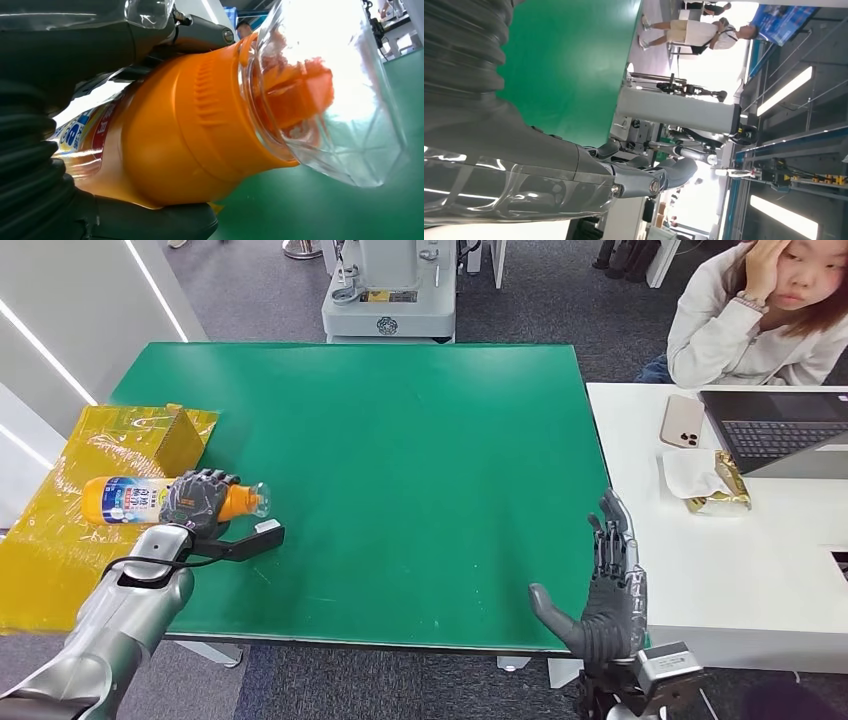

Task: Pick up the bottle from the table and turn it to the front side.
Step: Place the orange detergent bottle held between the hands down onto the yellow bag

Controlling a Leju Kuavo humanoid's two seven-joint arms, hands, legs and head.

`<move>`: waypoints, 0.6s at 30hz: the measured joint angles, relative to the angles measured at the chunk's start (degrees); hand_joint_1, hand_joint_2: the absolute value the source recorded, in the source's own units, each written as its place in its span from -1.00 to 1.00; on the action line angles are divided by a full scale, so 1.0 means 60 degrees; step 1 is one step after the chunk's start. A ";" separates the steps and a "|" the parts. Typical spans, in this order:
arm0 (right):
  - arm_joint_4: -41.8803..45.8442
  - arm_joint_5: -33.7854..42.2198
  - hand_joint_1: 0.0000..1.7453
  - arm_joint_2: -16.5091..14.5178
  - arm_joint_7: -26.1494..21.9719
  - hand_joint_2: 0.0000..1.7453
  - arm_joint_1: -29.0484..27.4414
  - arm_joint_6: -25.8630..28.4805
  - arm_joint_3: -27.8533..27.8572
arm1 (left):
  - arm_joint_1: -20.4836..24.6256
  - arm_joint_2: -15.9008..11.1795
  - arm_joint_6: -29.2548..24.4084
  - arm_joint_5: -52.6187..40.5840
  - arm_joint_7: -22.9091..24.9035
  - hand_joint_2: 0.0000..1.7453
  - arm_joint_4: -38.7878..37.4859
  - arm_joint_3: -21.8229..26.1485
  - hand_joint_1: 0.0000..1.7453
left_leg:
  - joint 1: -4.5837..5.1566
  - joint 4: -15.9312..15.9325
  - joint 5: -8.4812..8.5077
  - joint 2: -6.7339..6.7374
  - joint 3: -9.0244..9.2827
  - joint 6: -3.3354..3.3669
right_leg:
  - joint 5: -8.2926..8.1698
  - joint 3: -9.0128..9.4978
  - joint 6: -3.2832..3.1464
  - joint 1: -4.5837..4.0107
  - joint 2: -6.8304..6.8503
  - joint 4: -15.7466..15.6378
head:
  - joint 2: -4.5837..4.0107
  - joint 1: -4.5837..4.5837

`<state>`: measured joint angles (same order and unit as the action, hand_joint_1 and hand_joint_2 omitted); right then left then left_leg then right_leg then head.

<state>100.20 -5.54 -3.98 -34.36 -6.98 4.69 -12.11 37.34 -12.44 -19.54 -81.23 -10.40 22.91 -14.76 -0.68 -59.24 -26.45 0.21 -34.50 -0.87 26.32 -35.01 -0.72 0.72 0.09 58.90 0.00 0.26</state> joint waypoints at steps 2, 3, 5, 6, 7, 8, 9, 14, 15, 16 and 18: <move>-0.0005 0.0000 -1.00 0.0000 0.0000 1.00 0.0002 0.0000 0.0000 | 0.0016 0.0002 0.0009 0.0004 -0.0004 1.00 -0.0052 0.0002 1.00 | 0.0000 0.0000 0.0000 0.0000 0.0000 0.0000 | 0.0000 -0.0001 0.0000 0.0000 0.0000 0.0000 | 0.0000 0.0001; -0.0008 -0.0001 -1.00 0.0000 0.0000 1.00 0.0003 0.0001 0.0000 | 0.0028 0.0005 0.0037 0.0005 -0.0004 1.00 -0.0078 0.0003 1.00 | 0.0000 0.0000 0.0000 0.0000 0.0000 0.0000 | 0.0000 -0.0001 0.0000 0.0000 0.0000 0.0000 | 0.0000 0.0002; -0.0015 -0.0003 -1.00 0.0000 0.0000 1.00 0.0013 0.0002 0.0000 | 0.0074 0.0016 0.0156 0.0009 0.0001 1.00 -0.0140 0.0005 1.00 | 0.0000 0.0000 0.0000 0.0000 0.0000 0.0000 | 0.0000 -0.0001 0.0000 0.0000 0.0000 0.0000 | 0.0000 0.0002; -0.0015 -0.0003 -1.00 0.0000 0.0001 1.00 0.0022 0.0001 0.0000 | 0.0107 0.0025 0.0235 0.0010 0.0009 1.00 -0.0178 0.0006 1.00 | 0.0000 0.0000 0.0000 0.0000 0.0000 0.0000 | 0.0000 -0.0001 0.0000 0.0000 0.0000 0.0000 | 0.0000 0.0002; -0.0019 -0.0004 -1.00 0.0000 0.0004 1.00 0.0033 -0.0001 0.0000 | 0.0145 0.0032 0.0314 0.0014 0.0023 1.00 -0.0219 0.0007 1.00 | 0.0000 0.0000 0.0000 0.0000 0.0000 0.0000 | 0.0000 -0.0001 0.0000 0.0000 0.0000 0.0000 | 0.0000 0.0001; -0.0026 -0.0005 -1.00 0.0000 0.0011 1.00 0.0043 -0.0007 0.0000 | 0.0186 0.0038 0.0389 0.0022 0.0046 1.00 -0.0263 0.0009 1.00 | 0.0000 0.0000 0.0000 0.0000 0.0000 0.0000 | 0.0000 0.0000 0.0000 0.0000 0.0000 0.0000 | 0.0000 0.0002; -0.0037 -0.0005 -1.00 0.0000 0.0024 1.00 0.0051 -0.0022 0.0000 | 0.0230 0.0042 0.0461 0.0030 0.0080 1.00 -0.0312 0.0013 1.00 | 0.0000 0.0000 0.0000 0.0000 0.0000 0.0000 | 0.0000 0.0000 0.0000 0.0000 0.0000 0.0000 | 0.0000 0.0001; -0.0116 -0.0009 -1.00 0.0000 0.0098 1.00 0.0104 -0.0169 0.0000 | 0.0375 0.0036 0.0725 0.0083 0.0216 1.00 -0.0522 0.0116 1.00 | 0.0000 0.0000 0.0000 0.0000 -0.0001 0.0000 | 0.0000 0.0000 0.0000 0.0000 0.0000 0.0000 | 0.0000 0.0000; -0.0138 -0.0012 -1.00 0.0000 0.0121 1.00 0.0122 -0.0196 0.0000 | 0.0391 0.0036 0.0756 0.0098 0.0219 1.00 -0.0555 0.0136 1.00 | 0.0000 0.0000 0.0000 -0.0001 -0.0001 0.0000 | 0.0000 0.0000 0.0000 0.0000 0.0000 0.0000 | 0.0000 0.0000; -0.0163 -0.0015 -1.00 0.0000 0.0148 1.00 0.0138 -0.0222 0.0000 | 0.0407 0.0036 0.0798 0.0117 0.0221 1.00 -0.0586 0.0152 1.00 | 0.0000 0.0000 0.0000 -0.0001 -0.0001 0.0000 | 0.0000 0.0000 0.0000 0.0000 0.0000 0.0000 | 0.0000 0.0001; -0.0212 -0.0020 -1.00 0.0000 0.0195 1.00 0.0153 -0.0283 0.0000 | 0.0428 0.0027 0.0885 0.0168 0.0221 1.00 -0.0626 0.0184 1.00 | 0.0000 0.0001 0.0000 0.0000 -0.0001 0.0000 | 0.0000 0.0000 0.0000 0.0000 0.0000 0.0000 | 0.0000 0.0002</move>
<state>98.93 -5.66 -3.98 -33.19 -6.06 2.99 -12.11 39.90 -12.27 -14.23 -80.22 -9.08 19.15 -13.65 -0.68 -59.24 -26.44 0.21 -34.51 -0.88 26.31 -35.01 -0.72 0.72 0.09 58.90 0.00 0.27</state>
